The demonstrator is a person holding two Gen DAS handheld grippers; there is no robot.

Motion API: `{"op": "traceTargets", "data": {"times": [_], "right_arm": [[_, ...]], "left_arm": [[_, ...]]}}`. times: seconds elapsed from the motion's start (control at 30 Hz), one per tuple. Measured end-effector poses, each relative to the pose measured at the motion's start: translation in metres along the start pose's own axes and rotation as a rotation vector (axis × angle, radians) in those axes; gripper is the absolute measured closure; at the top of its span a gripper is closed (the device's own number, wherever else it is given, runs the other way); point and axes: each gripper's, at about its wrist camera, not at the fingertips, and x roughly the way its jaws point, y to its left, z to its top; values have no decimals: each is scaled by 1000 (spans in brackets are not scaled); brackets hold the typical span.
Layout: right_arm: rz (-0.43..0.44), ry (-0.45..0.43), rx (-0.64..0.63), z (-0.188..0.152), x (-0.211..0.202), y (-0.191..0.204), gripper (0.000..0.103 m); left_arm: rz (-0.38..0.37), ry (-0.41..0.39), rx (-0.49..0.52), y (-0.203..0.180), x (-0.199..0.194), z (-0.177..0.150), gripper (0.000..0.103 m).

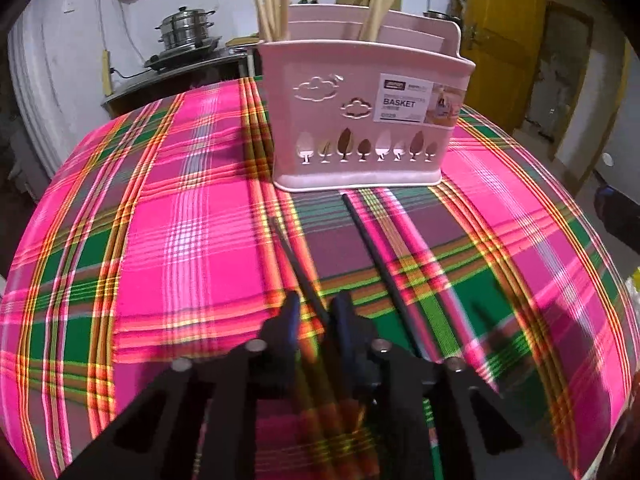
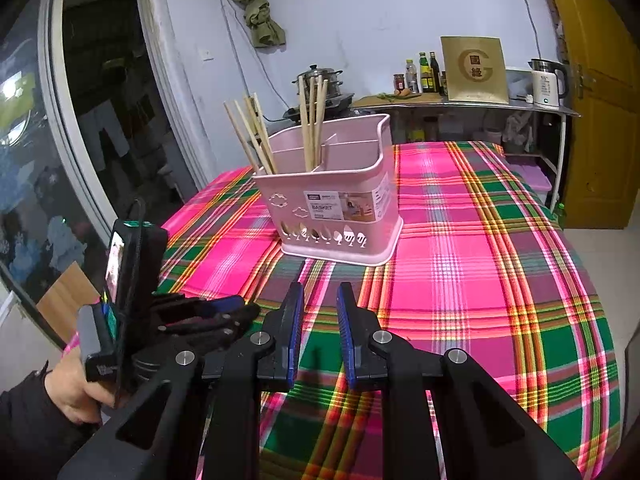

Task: Organize utensils
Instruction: 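Close the left tool on a black chopstick while the right tool grasps another black chopstick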

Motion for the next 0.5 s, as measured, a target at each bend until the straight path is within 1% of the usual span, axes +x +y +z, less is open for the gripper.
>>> {"op": "traceTargets", "data": {"times": [0.1, 0.2, 0.3, 0.43, 0.5], "right_arm": [[-1, 23, -17, 1, 9, 6, 86], [-1, 69, -45, 3, 27, 16, 86], [9, 120, -61, 5, 52, 26, 86], [8, 187, -81, 11, 93, 38, 86], [-2, 212, -82, 12, 109, 39, 86]], "left_arm": [[-24, -2, 2, 18, -3, -4, 90], [-39, 2, 7, 34, -4, -5, 92], [-65, 13, -30, 50, -4, -3, 92], [-79, 19, -76, 65, 0, 1, 91], [-77, 25, -82, 68, 4, 4, 92]]}}
